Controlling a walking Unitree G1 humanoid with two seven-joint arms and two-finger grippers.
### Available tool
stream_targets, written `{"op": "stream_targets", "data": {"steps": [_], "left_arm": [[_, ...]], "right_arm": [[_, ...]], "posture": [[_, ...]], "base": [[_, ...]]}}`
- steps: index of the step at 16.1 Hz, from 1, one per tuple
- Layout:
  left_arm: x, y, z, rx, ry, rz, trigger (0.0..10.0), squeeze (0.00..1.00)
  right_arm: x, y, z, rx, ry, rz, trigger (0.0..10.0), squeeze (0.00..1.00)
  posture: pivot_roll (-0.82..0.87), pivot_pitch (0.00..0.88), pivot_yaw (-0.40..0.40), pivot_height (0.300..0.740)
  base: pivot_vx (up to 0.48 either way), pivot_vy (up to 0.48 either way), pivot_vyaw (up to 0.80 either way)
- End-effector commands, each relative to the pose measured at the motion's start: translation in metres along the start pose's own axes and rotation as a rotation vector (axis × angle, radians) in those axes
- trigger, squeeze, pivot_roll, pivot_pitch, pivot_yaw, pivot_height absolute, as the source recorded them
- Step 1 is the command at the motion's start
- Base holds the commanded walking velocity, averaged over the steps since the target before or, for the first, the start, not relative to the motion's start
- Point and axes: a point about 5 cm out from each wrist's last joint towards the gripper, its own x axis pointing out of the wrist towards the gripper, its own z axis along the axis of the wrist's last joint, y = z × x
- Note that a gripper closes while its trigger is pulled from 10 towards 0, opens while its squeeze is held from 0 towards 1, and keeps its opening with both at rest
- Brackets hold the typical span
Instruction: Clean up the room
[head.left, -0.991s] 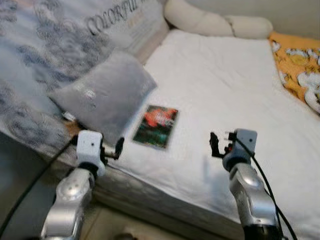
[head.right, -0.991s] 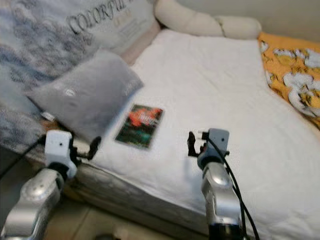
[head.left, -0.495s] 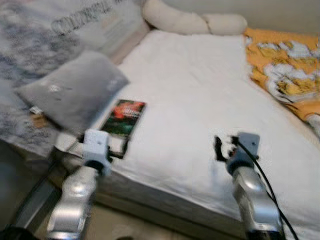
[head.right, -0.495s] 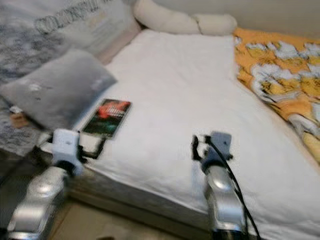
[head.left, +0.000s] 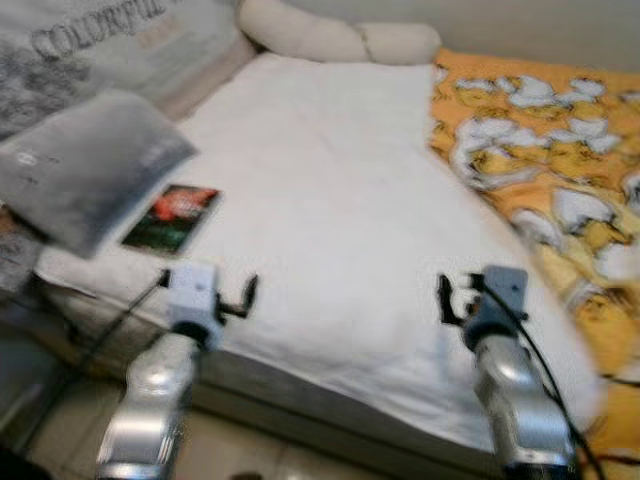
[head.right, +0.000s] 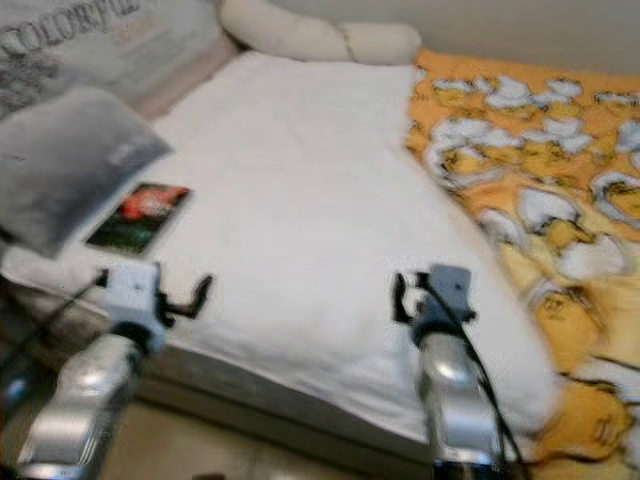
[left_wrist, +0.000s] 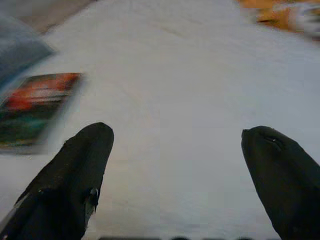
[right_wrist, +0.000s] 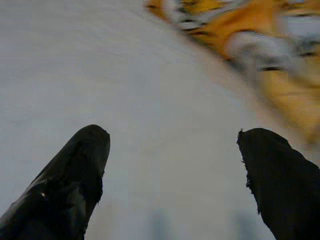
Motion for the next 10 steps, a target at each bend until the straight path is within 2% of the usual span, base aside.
{"op": "stream_targets", "data": {"steps": [1, 10], "left_arm": [[-0.0013, 0.0077, 0.0042, 0.028, -0.014, 0.021, 10.0, 0.00], [0.0005, 0.0084, 0.0061, 0.038, -0.016, 0.008, 10.0, 0.00]], "right_arm": [[0.0007, 0.0061, 0.0044, -0.008, -0.014, 0.022, 10.0, 0.00], [-0.0019, 0.0051, 0.0014, 0.011, -0.005, 0.008, 10.0, 0.00]], "posture": [[0.10, 0.000, 0.040, 0.740], [0.09, 0.000, 0.055, 0.740]], "base": [[0.000, -0.480, 0.00], [0.000, -0.480, 0.00]]}}
